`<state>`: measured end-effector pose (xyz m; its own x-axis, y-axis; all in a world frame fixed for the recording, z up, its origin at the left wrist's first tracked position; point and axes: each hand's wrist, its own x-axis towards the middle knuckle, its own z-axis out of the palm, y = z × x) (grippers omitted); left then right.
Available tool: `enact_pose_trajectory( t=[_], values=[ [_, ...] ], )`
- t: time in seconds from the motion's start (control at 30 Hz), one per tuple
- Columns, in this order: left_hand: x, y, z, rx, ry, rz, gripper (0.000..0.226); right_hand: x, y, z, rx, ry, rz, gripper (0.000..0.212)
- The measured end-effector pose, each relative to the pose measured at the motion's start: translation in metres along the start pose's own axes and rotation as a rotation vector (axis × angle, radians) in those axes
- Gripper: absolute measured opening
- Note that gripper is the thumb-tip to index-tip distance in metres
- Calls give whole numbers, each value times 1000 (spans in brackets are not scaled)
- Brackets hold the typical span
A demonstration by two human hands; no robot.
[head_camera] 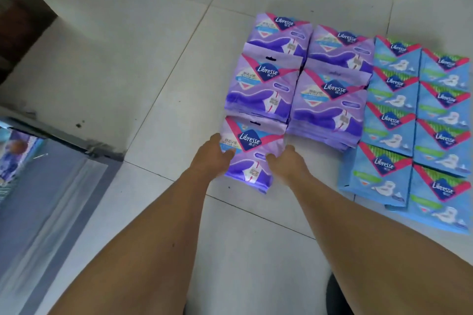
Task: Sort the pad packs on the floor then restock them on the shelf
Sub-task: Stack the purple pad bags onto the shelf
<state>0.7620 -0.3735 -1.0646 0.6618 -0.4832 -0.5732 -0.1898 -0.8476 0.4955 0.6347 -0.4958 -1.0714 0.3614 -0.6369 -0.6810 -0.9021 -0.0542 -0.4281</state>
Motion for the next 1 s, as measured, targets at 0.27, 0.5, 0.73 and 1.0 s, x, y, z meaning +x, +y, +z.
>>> enact_pose_trajectory(
  t=[0.27, 0.5, 0.73, 1.0],
  values=[
    [-5, -8, -3, -158, -182, -205, 55, -9, 6, 22, 89, -110, 70, 52],
    [-23, -23, 12, -338, -148, -242, 50, -11, 10, 22, 160, -118, 65, 48],
    [-16, -16, -4, -555, -190, -163, 41, 1, 8, 2, 338, -87, -44, 52],
    [-75, 39, -117, -666, -65, 123, 39, -62, -74, -90, 412, -287, -486, 30]
  ],
)
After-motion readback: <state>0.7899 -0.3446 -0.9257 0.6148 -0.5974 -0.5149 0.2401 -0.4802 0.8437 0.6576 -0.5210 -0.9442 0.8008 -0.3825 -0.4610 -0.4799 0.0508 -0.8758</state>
